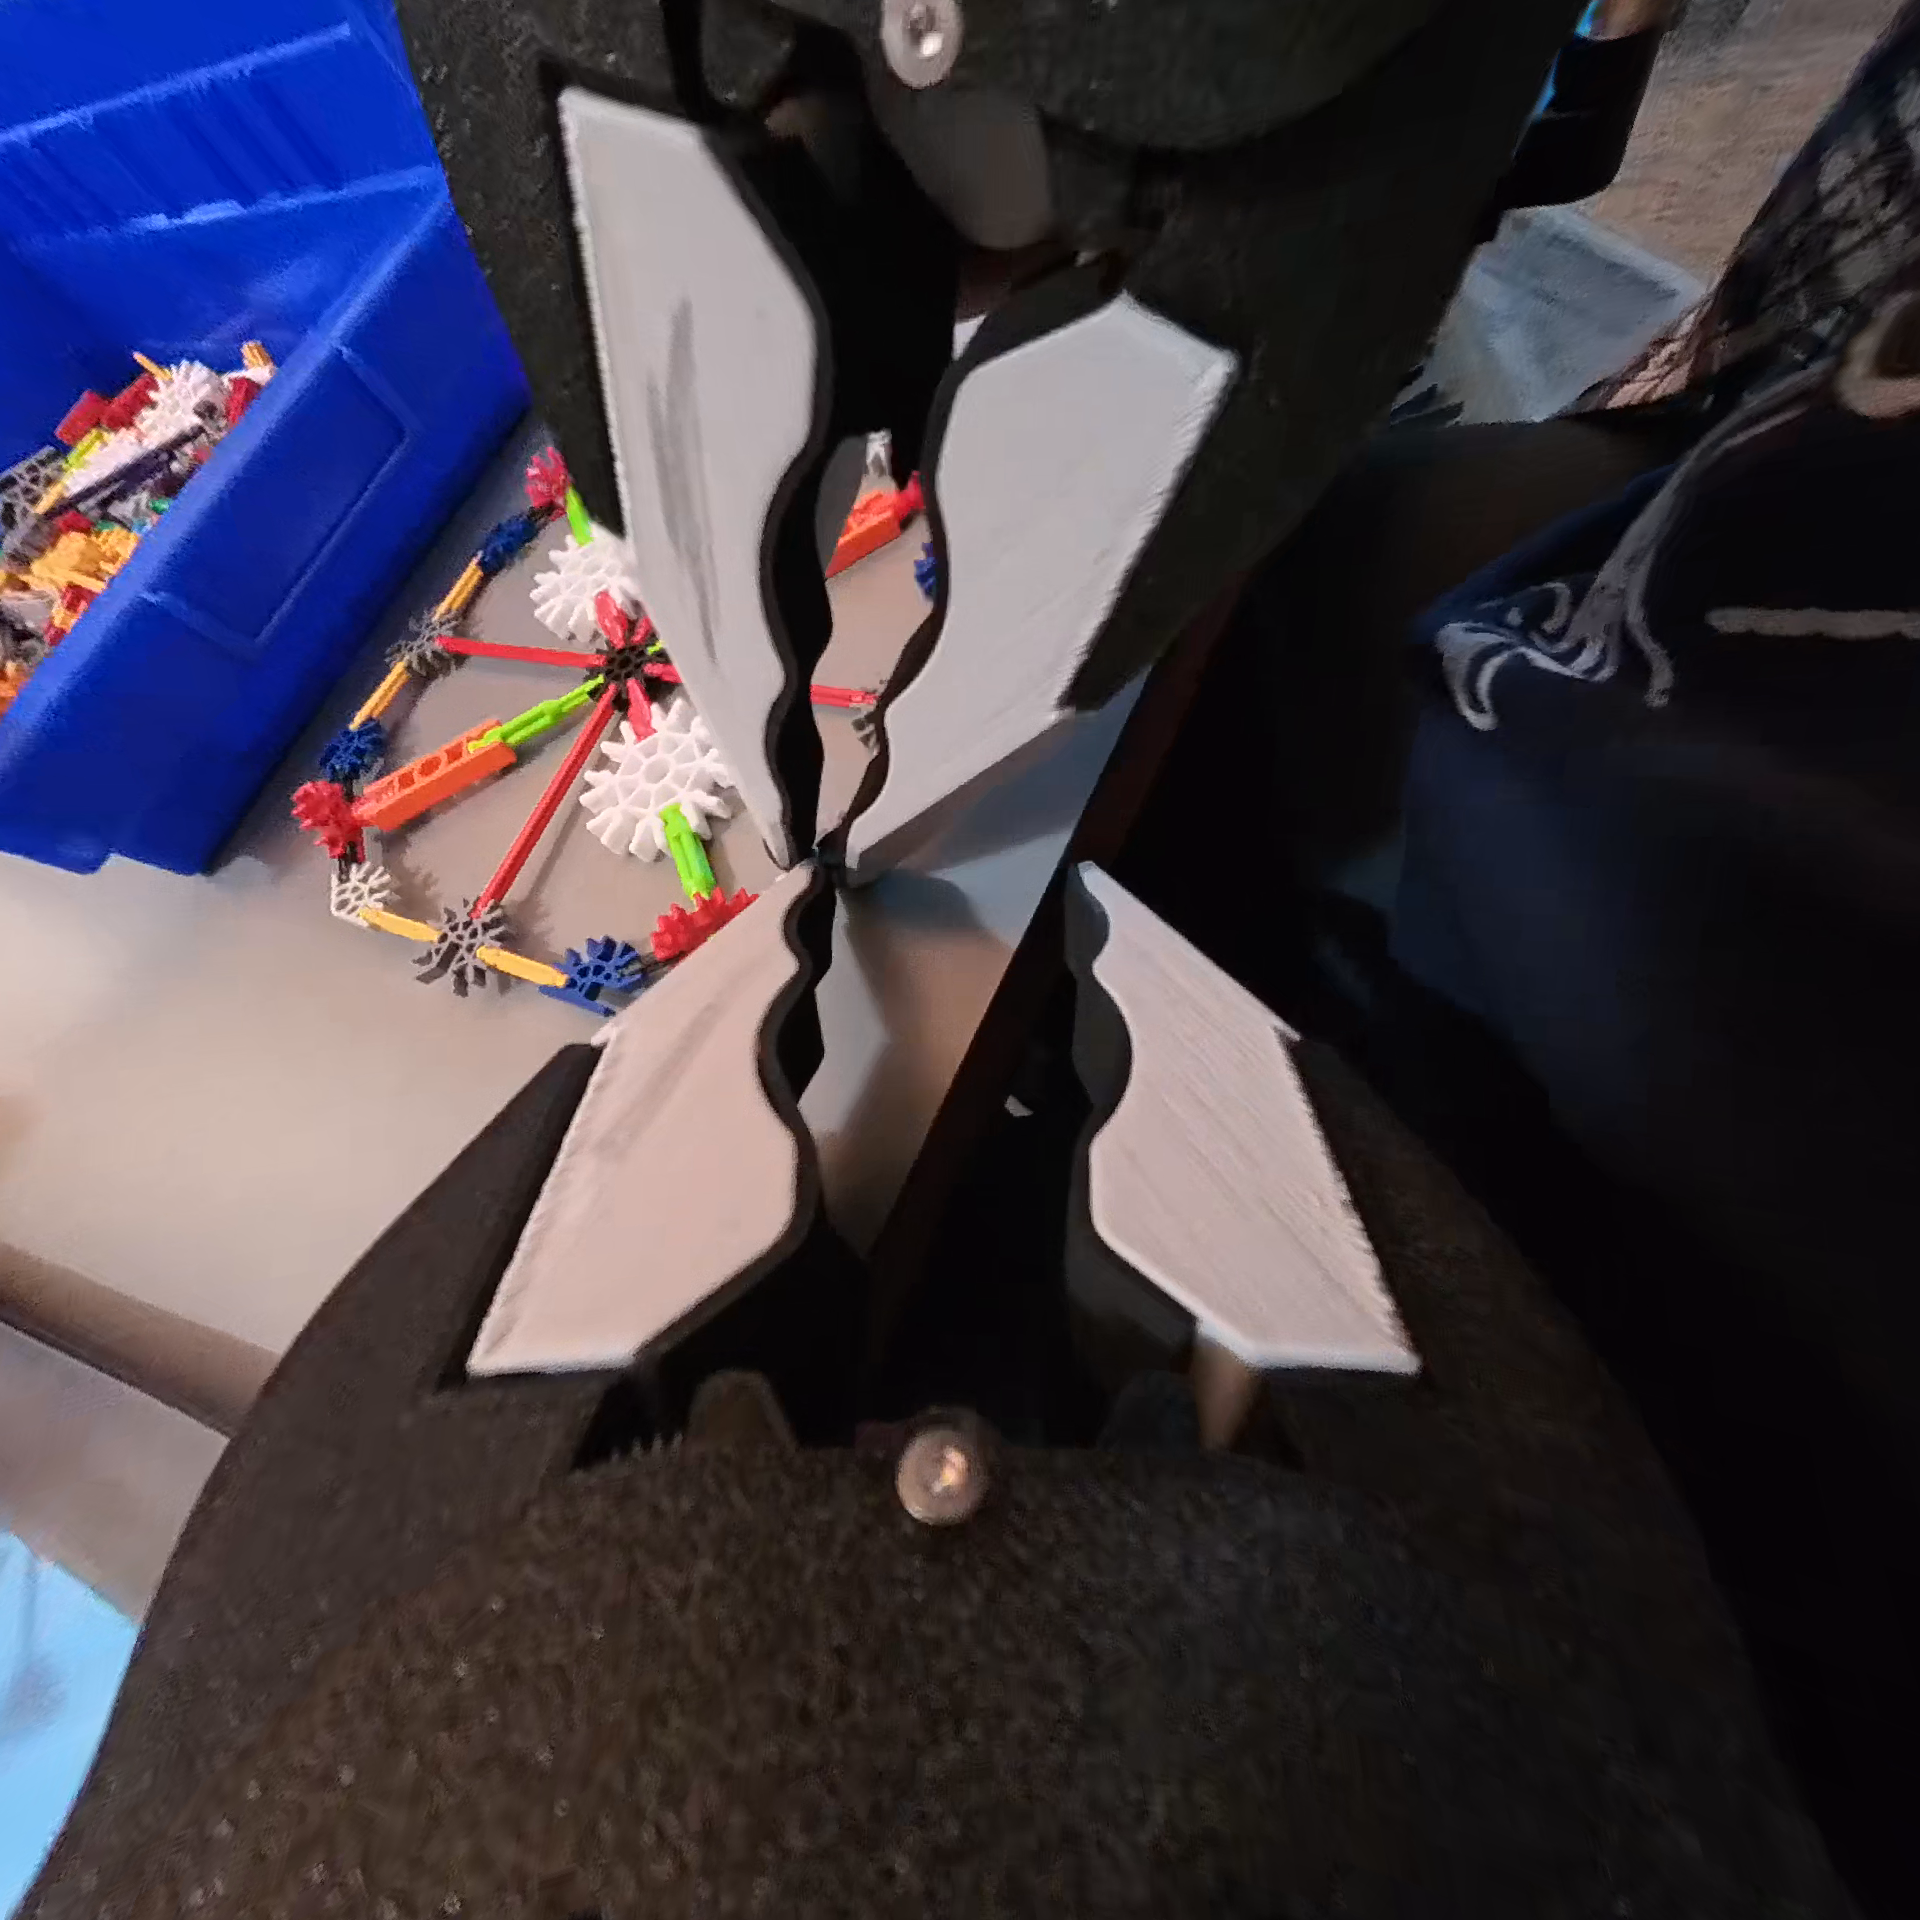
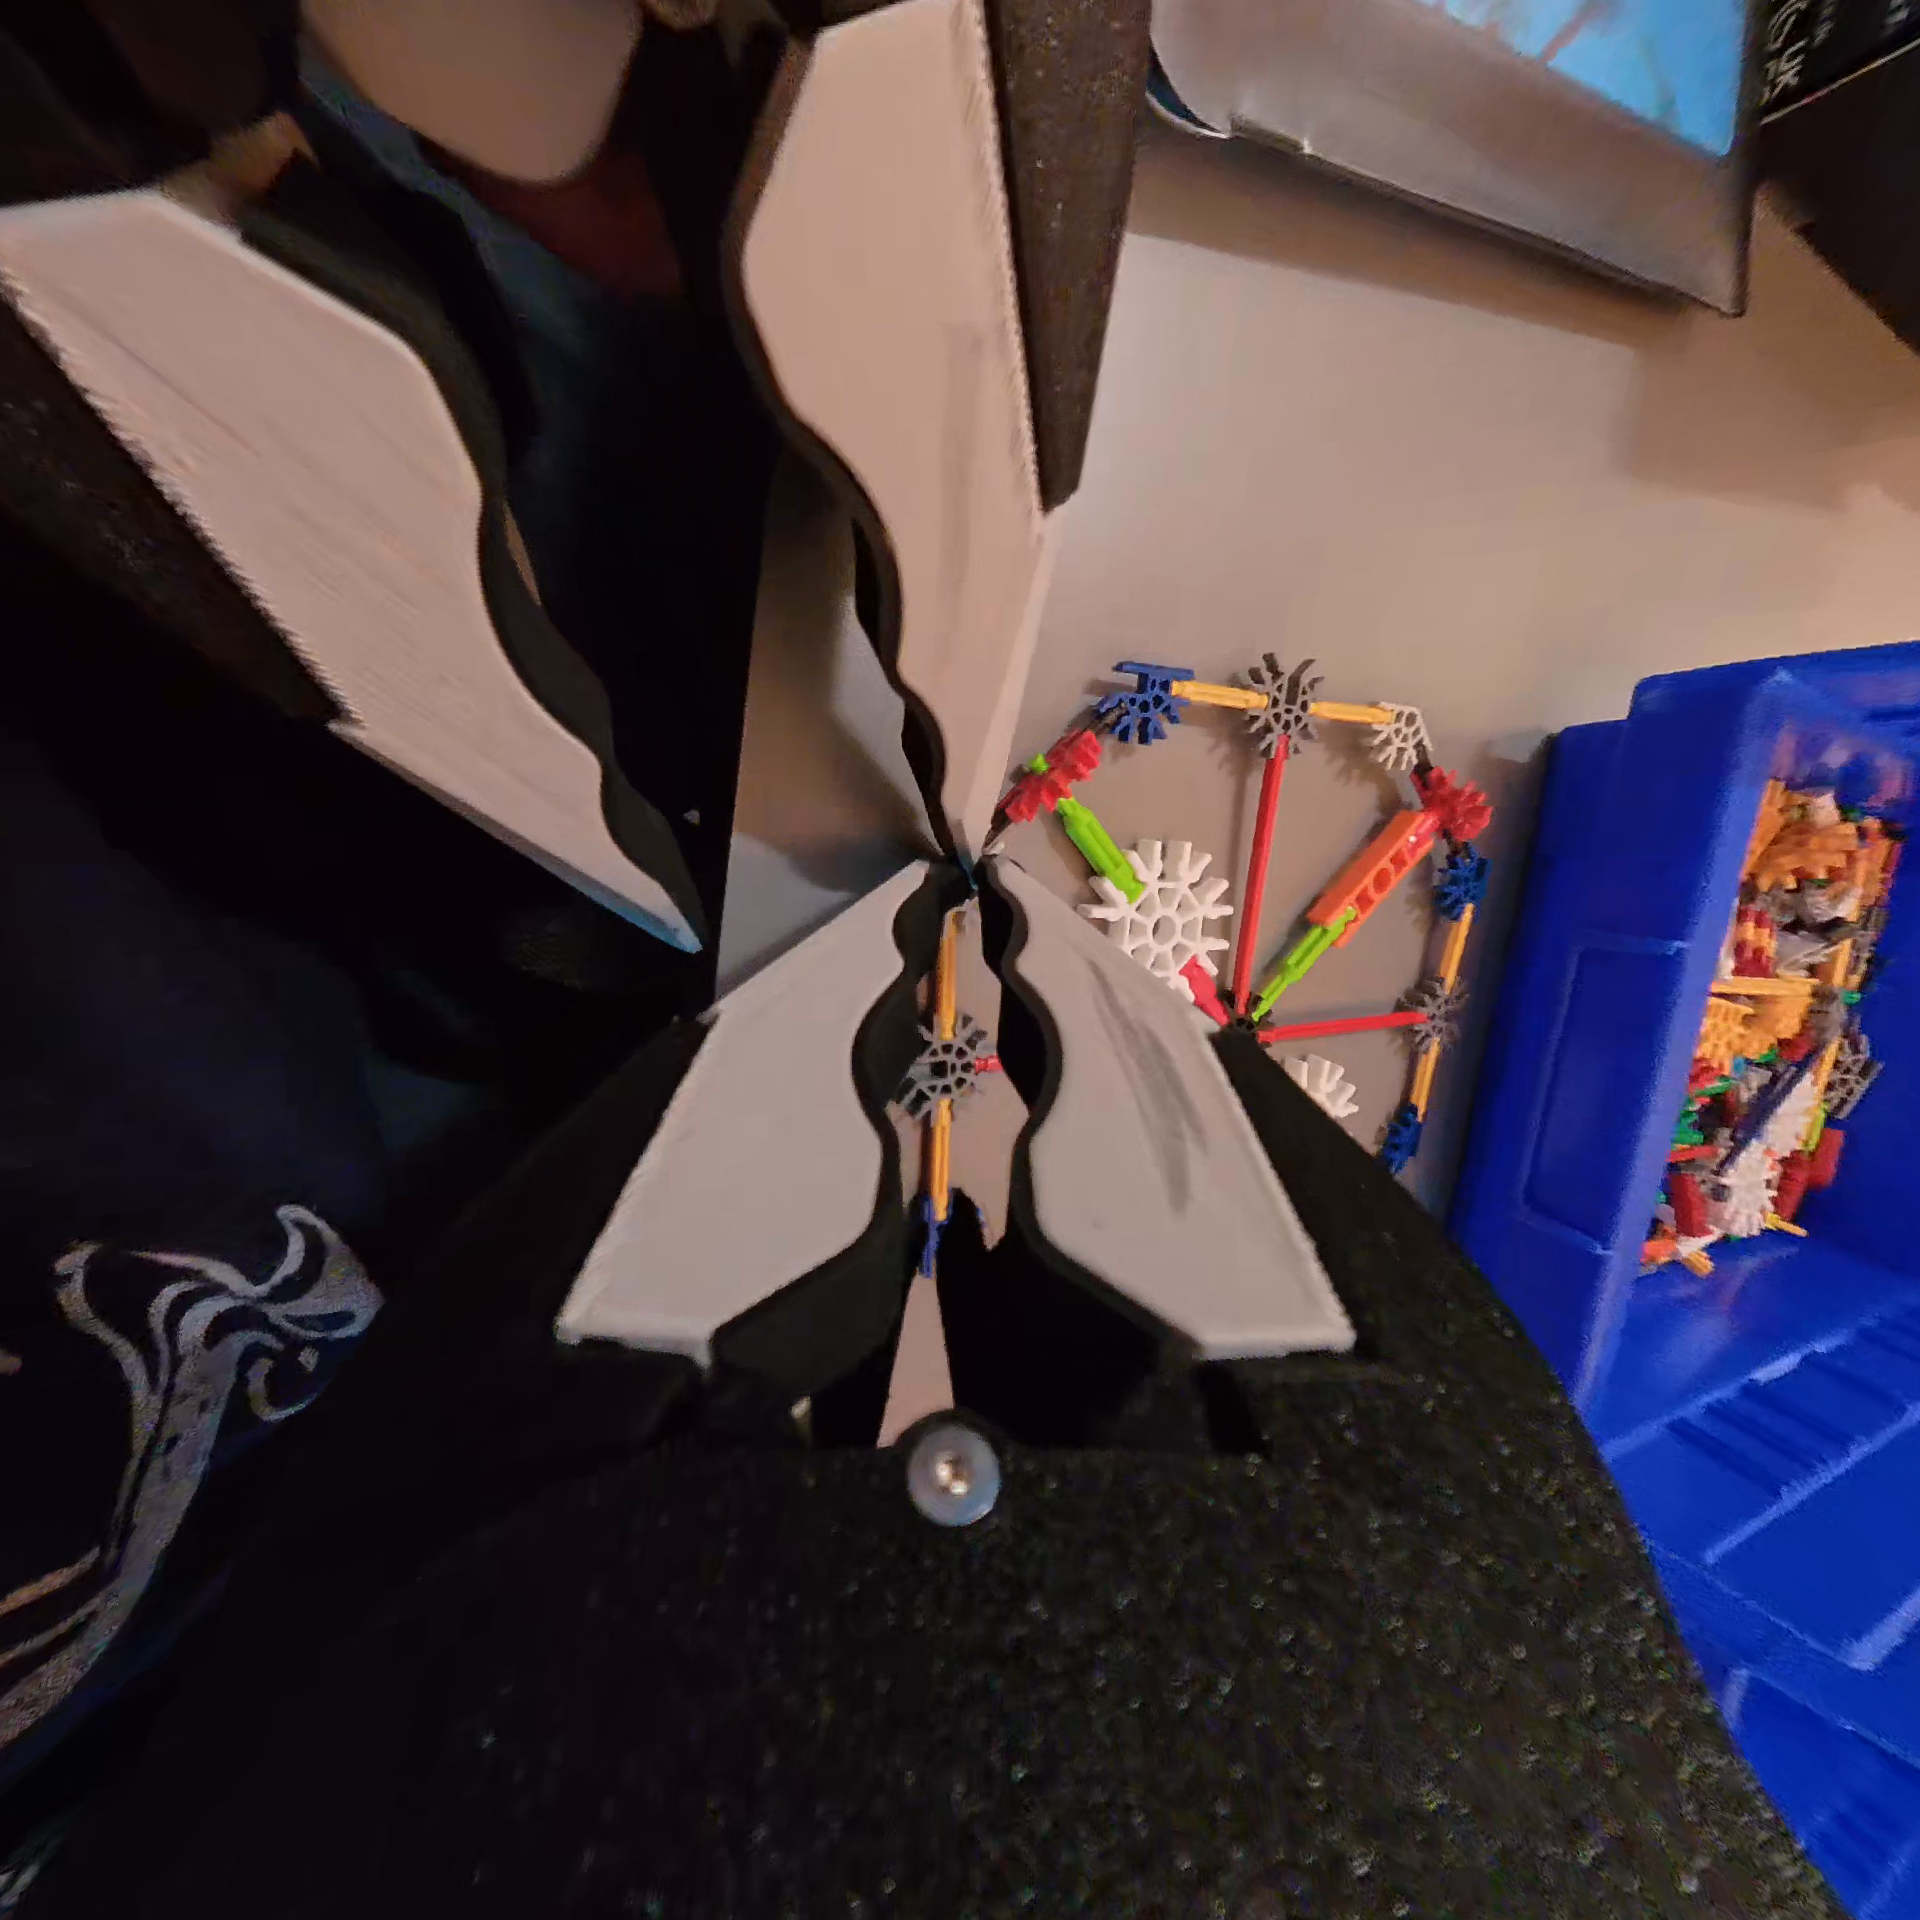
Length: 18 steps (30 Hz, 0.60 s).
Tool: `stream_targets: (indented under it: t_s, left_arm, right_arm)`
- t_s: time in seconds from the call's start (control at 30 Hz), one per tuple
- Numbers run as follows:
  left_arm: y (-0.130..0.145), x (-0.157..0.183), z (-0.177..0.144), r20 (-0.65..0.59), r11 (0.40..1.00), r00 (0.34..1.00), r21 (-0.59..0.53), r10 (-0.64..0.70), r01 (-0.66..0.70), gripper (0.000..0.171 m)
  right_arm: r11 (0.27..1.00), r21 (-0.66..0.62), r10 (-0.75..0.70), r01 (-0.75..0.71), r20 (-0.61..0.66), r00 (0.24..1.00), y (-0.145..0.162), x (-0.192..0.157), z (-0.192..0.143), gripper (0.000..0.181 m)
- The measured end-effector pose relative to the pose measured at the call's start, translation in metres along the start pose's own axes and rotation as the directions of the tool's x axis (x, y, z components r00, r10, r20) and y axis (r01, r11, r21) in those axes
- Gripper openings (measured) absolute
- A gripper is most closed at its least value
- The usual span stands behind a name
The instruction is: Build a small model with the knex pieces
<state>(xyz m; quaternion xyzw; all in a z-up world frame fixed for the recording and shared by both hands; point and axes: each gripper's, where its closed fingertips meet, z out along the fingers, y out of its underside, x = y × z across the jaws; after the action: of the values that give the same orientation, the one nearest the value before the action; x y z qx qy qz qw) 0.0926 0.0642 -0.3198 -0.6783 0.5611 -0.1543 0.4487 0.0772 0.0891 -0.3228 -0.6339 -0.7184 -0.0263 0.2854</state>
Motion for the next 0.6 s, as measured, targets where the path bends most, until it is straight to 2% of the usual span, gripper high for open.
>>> stream_targets:
  t_s: [0.33,0.47,0.6]
  left_arm:
    - [0.001,0.001,0.000,0.009,0.999,0.999,0.015,0.040,-0.040,0.042]
    - [0.003,0.002,-0.001,0.018,0.999,0.999,0.011,0.048,-0.049,0.041]
    - [-0.001,-0.005,-0.011,0.011,0.999,1.000,0.049,-0.018,0.018,0.039]
  right_arm:
    - [0.996,0.010,-0.082,0.084,-0.130,0.988,0.000,0.000,0.000,0.005]
    - [0.997,0.050,-0.052,0.060,-0.155,0.987,-0.002,0.000,-0.001,0.005]
    - [0.995,0.093,-0.013,0.027,-0.149,0.989,-0.004,0.000,-0.001,0.006]
